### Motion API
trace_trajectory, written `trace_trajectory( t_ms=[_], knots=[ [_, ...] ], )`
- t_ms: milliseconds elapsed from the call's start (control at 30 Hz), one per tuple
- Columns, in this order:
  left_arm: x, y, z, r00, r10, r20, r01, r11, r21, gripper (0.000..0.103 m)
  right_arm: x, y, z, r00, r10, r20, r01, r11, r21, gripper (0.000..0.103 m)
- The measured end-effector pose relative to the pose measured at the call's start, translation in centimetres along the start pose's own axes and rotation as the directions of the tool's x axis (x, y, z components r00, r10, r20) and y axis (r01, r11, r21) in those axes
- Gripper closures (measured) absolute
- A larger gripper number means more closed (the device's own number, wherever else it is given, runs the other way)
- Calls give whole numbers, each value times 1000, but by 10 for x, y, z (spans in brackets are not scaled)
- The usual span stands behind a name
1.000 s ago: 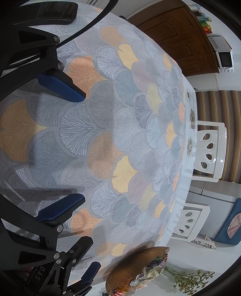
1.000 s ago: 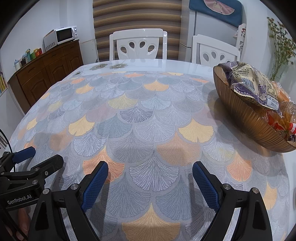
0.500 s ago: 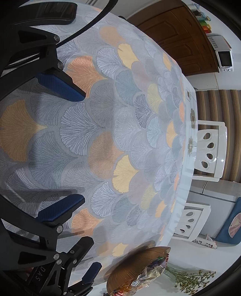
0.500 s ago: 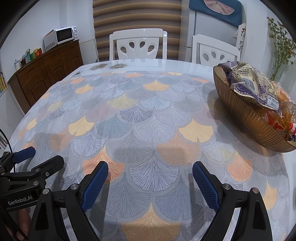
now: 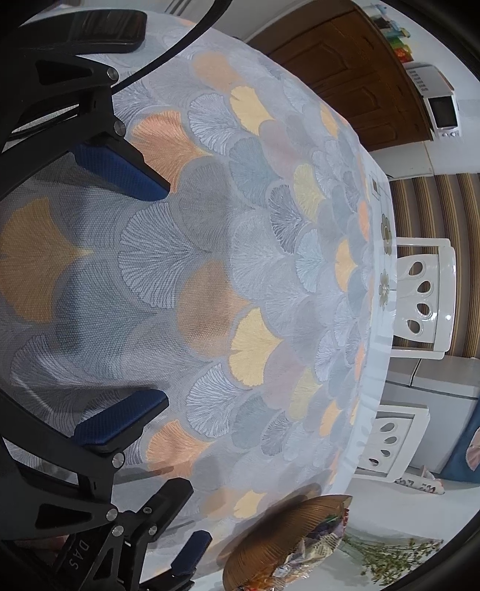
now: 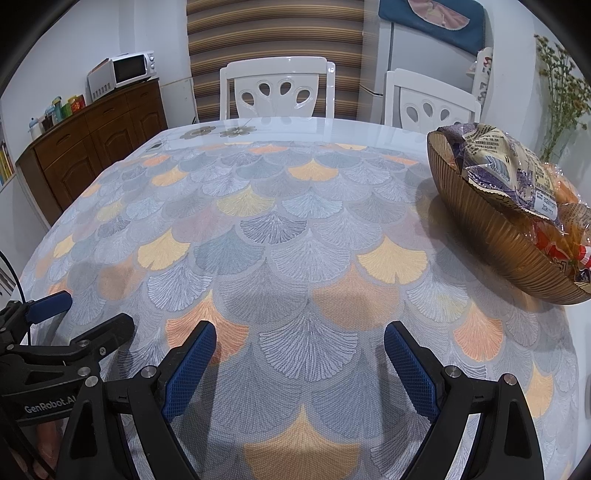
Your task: Organize snacks
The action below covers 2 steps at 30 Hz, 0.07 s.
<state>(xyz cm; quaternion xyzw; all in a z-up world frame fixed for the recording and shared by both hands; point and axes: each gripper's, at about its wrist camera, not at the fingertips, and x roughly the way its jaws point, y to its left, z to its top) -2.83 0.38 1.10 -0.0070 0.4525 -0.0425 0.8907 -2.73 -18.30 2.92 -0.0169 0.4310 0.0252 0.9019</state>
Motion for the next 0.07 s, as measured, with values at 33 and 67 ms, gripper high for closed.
trace_trajectory(
  t_ms=[33, 67],
  knots=[
    [0, 1, 1, 1000, 0, 0, 0, 1000, -1, 1, 0, 0, 0, 1000, 0, 0, 0, 1000, 0, 12],
    [0, 2, 1, 1000, -2, 0, 2, 1000, -3, 1, 0, 0, 0, 1000, 1, 0, -1, 1000, 0, 12]
  ],
)
